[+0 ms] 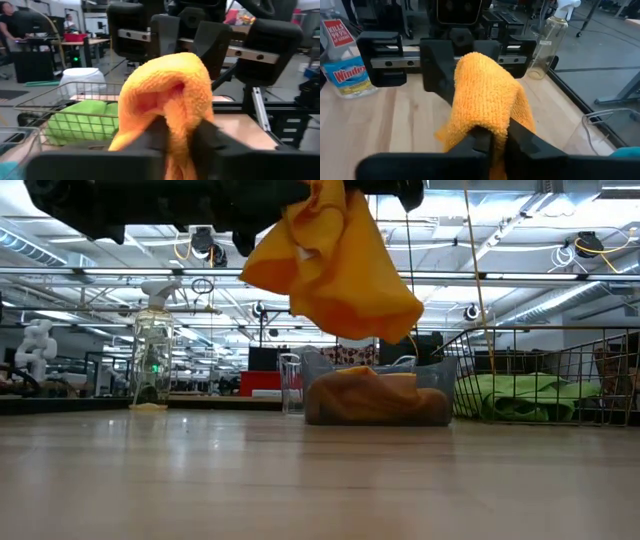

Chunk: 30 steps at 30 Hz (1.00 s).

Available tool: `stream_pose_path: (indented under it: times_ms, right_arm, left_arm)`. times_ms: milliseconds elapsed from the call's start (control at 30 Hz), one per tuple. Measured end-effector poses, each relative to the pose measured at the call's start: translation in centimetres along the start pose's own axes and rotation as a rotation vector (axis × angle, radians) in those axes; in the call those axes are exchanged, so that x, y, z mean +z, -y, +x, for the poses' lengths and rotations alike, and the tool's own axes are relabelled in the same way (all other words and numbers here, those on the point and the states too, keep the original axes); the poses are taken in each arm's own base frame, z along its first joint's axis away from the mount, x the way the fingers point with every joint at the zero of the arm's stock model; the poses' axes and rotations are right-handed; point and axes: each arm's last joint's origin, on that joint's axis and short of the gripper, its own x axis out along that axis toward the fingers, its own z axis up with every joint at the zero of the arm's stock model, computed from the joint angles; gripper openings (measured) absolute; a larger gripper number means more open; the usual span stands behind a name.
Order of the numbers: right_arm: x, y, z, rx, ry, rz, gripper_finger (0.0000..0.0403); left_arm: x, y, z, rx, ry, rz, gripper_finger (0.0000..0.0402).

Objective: Sort microfiber towel by color & place in baskets
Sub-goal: Put the orange towel into the black bin

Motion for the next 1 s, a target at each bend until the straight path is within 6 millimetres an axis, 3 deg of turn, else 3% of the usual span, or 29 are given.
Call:
stream_pose_path:
  times_ms: [67,367,600,833,1000]
  right_arm:
    - [-0.1,-0.2,-0.2,0.009,-0.006,0.004,0.0043]
    - [-1.6,-1.5,-2.8,0.054,-0.156,-0.038,0.0192]
    - [-3.4,-2.3,-4.3,-0.002,-0.28,0.036,0.0277]
    - [-3.8,-2.5,-2.7,-0.054,-0.24,0.027,0.032]
    - [-4.7,-2.4,-0.2,0.096,-0.22,0.045,0.0312]
  left_arm:
    - [0.0,0.1,0.0,-0.024,0.001,-0.006,0.0021]
    - [0.4,0.1,-0.2,-0.06,-0.001,0.009,0.0014]
    - [0.9,0.4,-0.6,-0.139,0.0,0.023,0.0012]
    - [1.0,0.8,-0.7,-0.256,0.009,0.023,0.0012]
    - [1.0,1.1,-0.8,-0.287,0.009,0.029,0.0012]
